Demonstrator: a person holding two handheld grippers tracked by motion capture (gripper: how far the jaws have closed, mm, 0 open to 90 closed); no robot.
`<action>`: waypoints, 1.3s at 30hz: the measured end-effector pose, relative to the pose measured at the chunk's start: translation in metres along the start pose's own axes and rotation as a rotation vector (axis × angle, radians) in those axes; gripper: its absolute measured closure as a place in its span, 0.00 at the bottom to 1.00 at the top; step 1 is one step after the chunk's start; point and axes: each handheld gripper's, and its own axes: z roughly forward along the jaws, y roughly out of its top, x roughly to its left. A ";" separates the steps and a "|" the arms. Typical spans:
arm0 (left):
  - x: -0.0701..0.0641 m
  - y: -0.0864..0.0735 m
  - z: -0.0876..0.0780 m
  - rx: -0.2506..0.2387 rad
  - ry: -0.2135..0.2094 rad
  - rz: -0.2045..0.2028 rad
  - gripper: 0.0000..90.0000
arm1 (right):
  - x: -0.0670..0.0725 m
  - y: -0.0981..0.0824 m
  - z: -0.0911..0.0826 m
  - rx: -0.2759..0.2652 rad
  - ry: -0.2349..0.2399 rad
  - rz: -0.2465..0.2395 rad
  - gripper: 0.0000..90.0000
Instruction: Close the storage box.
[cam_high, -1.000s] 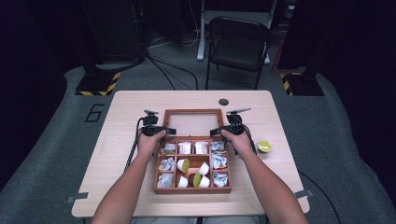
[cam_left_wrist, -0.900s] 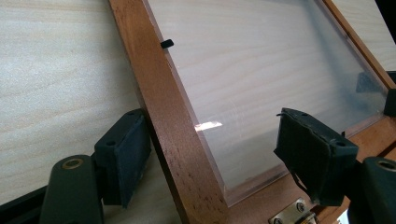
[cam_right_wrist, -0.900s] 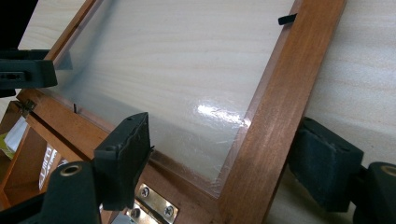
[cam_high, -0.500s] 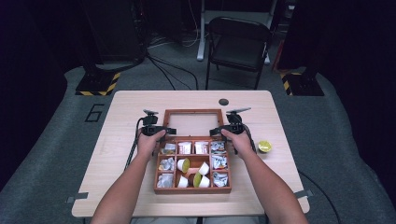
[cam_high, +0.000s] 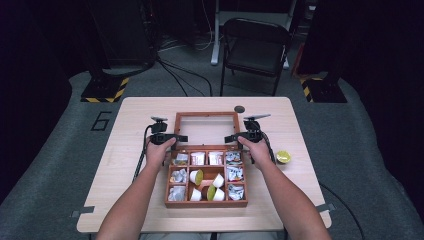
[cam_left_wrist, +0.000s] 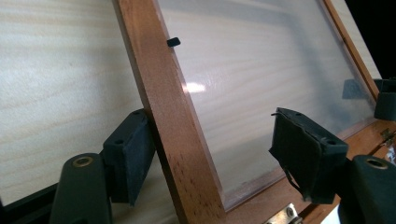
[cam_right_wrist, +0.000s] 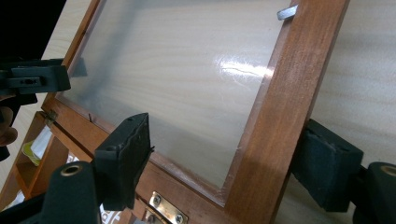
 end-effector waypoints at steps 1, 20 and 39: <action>-0.001 0.000 -0.001 -0.005 -0.002 0.008 0.35 | 0.001 0.000 -0.001 -0.006 0.001 -0.005 0.27; -0.021 0.008 -0.032 -0.152 -0.044 0.090 0.35 | 0.022 0.002 -0.029 -0.109 0.016 -0.074 0.29; -0.060 -0.006 -0.081 -0.246 -0.077 0.310 0.35 | 0.052 -0.020 -0.061 -0.177 -0.013 -0.247 0.35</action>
